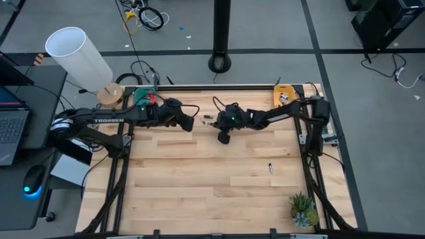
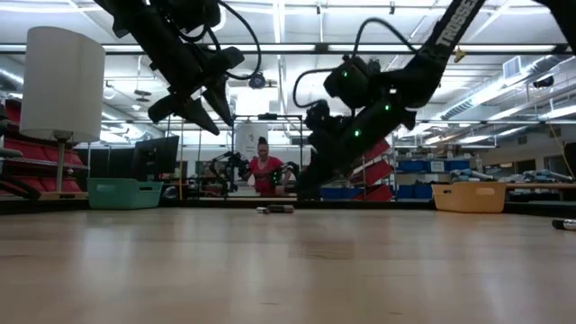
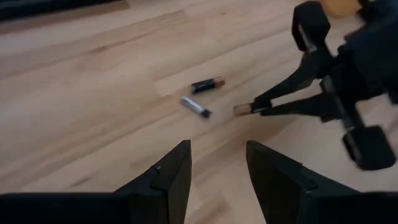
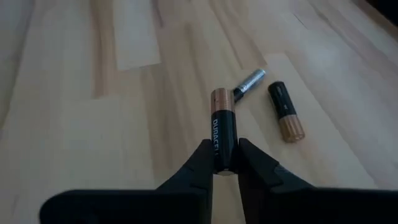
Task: Sort batteries
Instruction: Put the black battery into the blue bin
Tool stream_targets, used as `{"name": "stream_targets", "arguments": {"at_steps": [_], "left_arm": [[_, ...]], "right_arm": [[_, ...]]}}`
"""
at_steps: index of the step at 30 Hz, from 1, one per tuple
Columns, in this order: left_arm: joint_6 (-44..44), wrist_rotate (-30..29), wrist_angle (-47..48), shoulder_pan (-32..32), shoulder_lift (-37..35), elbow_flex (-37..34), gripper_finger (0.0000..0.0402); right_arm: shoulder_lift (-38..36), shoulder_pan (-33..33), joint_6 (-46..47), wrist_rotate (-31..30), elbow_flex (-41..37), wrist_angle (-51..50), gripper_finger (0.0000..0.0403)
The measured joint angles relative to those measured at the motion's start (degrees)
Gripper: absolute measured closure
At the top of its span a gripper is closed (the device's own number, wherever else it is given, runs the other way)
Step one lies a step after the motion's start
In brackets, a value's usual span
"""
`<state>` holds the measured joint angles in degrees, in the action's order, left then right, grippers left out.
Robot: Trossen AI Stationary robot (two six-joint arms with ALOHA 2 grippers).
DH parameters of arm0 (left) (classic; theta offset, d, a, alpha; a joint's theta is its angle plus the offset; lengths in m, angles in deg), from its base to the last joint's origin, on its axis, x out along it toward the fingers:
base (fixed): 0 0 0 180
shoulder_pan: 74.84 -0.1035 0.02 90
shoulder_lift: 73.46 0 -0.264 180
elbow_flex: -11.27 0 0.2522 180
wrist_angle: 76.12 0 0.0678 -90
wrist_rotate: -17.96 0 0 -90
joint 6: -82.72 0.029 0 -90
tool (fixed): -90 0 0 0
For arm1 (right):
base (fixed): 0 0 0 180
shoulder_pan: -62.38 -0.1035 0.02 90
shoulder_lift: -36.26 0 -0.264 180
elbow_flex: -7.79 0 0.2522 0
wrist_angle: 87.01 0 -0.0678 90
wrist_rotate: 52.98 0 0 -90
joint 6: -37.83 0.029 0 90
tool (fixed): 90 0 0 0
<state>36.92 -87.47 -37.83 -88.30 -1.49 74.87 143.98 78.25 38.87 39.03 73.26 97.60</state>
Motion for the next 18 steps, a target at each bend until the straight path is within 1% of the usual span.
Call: {"name": "stream_targets", "arguments": {"at_steps": [2, 4, 8, 12, 15, 18], "left_arm": [[-3.2, 1.7, -2.2, 0.0, 0.7, 0.0, 0.0237], [-5.4, 2.3, -5.9, 0.0, 1.2, -0.1, 0.0237], [-5.6, 0.0, -19.9, -0.2, 1.3, 0.0, 0.0237], [-5.5, -0.6, -34.4, -2.4, 1.3, 0.0, 0.0237], [-6.4, -1.8, -42.2, -4.1, 1.3, 0.0, 0.0237], [-9.8, -2.4, -49.3, -5.3, 2.5, 0.0, 0.0237]], "right_arm": [[-1.9, -0.5, -1.0, 0.0, 0.0, -1.4, 0.0353], [-4.3, -0.9, -1.1, 0.0, 0.0, -2.0, 0.0353], [-10.9, -1.3, -0.5, -0.1, 0.0, -3.7, 0.0352], [-19.3, -1.7, 1.6, -1.8, 0.1, -3.4, 0.0352], [-24.1, -1.6, 2.2, -4.3, 0.1, -2.6, 0.0352], [-26.5, -1.5, 2.2, -5.4, 0.1, 0.1, 0.0352]]}}
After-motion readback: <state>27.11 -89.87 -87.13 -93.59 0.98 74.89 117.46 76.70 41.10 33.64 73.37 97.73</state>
